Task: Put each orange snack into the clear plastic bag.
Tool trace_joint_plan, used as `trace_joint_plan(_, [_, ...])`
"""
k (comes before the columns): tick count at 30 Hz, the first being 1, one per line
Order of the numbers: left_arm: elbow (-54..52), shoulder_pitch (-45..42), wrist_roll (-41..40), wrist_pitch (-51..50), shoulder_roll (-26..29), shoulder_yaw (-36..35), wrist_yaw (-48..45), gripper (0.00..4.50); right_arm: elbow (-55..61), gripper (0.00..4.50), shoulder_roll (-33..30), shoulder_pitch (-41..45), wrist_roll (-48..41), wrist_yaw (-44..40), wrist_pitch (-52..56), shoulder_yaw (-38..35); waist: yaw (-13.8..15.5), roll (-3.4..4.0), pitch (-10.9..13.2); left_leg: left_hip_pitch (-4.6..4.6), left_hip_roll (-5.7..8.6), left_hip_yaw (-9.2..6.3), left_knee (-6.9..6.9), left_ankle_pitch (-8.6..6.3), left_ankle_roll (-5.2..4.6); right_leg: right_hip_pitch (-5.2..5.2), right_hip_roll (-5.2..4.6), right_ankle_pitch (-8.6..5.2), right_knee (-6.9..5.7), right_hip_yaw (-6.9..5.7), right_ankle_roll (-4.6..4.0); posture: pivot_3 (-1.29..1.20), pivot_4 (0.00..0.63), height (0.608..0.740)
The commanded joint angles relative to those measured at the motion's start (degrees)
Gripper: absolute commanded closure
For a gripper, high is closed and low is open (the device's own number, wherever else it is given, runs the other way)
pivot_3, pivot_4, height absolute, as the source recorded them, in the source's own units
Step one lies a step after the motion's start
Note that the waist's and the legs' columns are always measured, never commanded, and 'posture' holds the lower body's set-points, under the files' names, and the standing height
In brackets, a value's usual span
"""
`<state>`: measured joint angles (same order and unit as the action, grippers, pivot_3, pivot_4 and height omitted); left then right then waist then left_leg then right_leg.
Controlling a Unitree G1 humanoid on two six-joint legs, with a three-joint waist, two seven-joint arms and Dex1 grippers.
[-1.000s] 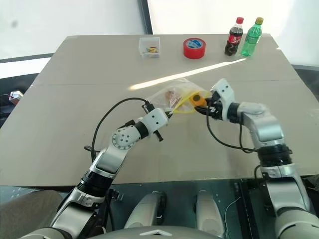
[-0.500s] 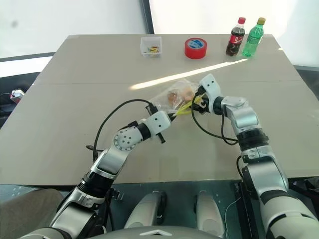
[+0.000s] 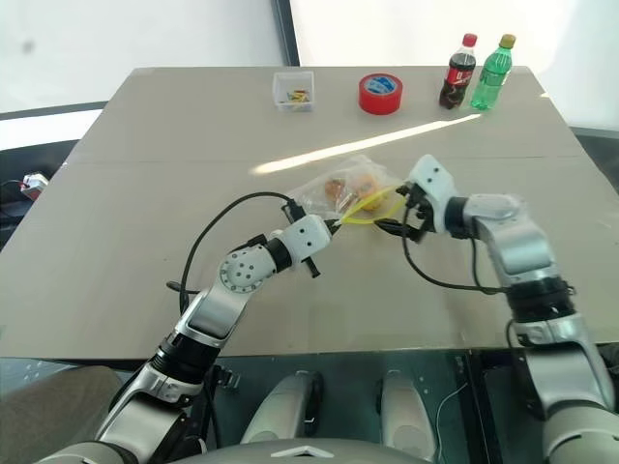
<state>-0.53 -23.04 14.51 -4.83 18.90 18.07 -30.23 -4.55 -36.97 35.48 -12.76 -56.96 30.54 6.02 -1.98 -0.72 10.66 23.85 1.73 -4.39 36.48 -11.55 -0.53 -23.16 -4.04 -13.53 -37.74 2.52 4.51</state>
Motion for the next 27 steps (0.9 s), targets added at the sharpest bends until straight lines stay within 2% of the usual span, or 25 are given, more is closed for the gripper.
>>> trace_joint_plan(1, [-1.2, -0.6, -0.3, 0.5, 0.0, -0.6, 0.2, 4.5, -1.0, 0.05, -4.2, -0.1, 3.4, -1.4, -3.6, 0.9, -0.1, 0.0, 0.0, 0.0, 0.0, 0.02, 0.01, 0.0, 0.0, 0.0, 0.0, 0.0, 0.0, 0.0, 0.0, 0.0, 0.15, 0.74])
trace_joint_plan(2, [-1.1, -0.6, -0.3, 0.5, 0.0, -0.6, 0.3, 4.5, -3.2, 0.05, -5.1, 0.2, 6.5, -0.6, -6.8, 2.8, -0.2, 0.0, 0.0, -0.01, -0.01, 0.03, 0.01, 0.0, 0.0, -0.01, 0.0, 0.0, -0.01, 0.03, 0.0, 0.0, 0.15, 0.74])
trace_joint_plan(5, [-1.2, -0.2, -0.2, 0.4, -0.3, -0.3, 0.5, 4.5, -14.1, 0.05, -2.8, 4.1, 16.1, 9.4, -17.6, 6.4, -0.4, -0.01, 0.0, -0.05, -0.02, 0.18, 0.0, 0.0, 0.0, 0.0, 0.01, 0.0, -0.02, 0.02, 0.0, 0.0, 0.15, 0.74])
trace_joint_plan(12, [-1.3, 0.1, 0.1, 0.2, -0.4, -0.5, 0.9, 4.5, -30.2, 0.05, 3.9, 10.9, 22.3, 19.7, -37.2, 7.0, -0.3, 0.02, 0.0, -0.04, -0.03, 0.28, -0.02, 0.01, 0.01, -0.03, 0.03, 0.0, -0.03, 0.1, -0.01, 0.0, 0.15, 0.74])
trace_joint_plan(16, [-1.5, 0.3, 0.1, -0.1, -0.3, -0.7, 1.4, 4.5, -33.4, 1.29, 5.2, 11.8, 22.0, 19.2, -43.2, 6.5, 0.0, 0.02, 0.0, -0.01, 0.0, 0.26, -0.02, 0.0, 0.01, -0.02, 0.0, 0.01, 0.04, 0.09, -0.01, 0.0, 0.15, 0.74])
trace_joint_plan(21, [-2.0, 0.7, -0.1, -0.3, -0.3, -1.0, 1.9, 4.5, -35.1, 3.32, 5.8, 11.6, 21.8, 18.7, -46.2, 6.1, -0.2, 0.02, 0.0, -0.02, 0.0, 0.23, -0.02, 0.0, 0.01, -0.02, 0.0, 0.01, 0.02, 0.08, -0.01, 0.0, 0.15, 0.74])
trace_joint_plan(23, [-2.1, 0.7, -0.2, -0.4, -0.4, -1.2, 2.1, 4.5, -34.7, 4.3, 5.9, 11.6, 21.4, 18.5, -46.3, 5.7, -0.4, 0.02, 0.0, -0.02, -0.01, 0.19, -0.03, 0.0, 0.01, -0.02, 0.01, 0.01, 0.01, 0.09, -0.01, 0.0, 0.15, 0.74])
trace_joint_plan(27, [-1.3, -0.5, 0.0, -0.1, 0.0, -1.9, 2.9, 4.5, -32.4, 4.41, 4.3, 11.5, 21.6, 18.0, -45.8, 4.8, -0.3, 0.02, 0.0, -0.04, -0.01, 0.13, -0.03, 0.0, 0.01, -0.02, 0.02, 0.01, -0.01, 0.09, -0.01, 0.0, 0.15, 0.74])
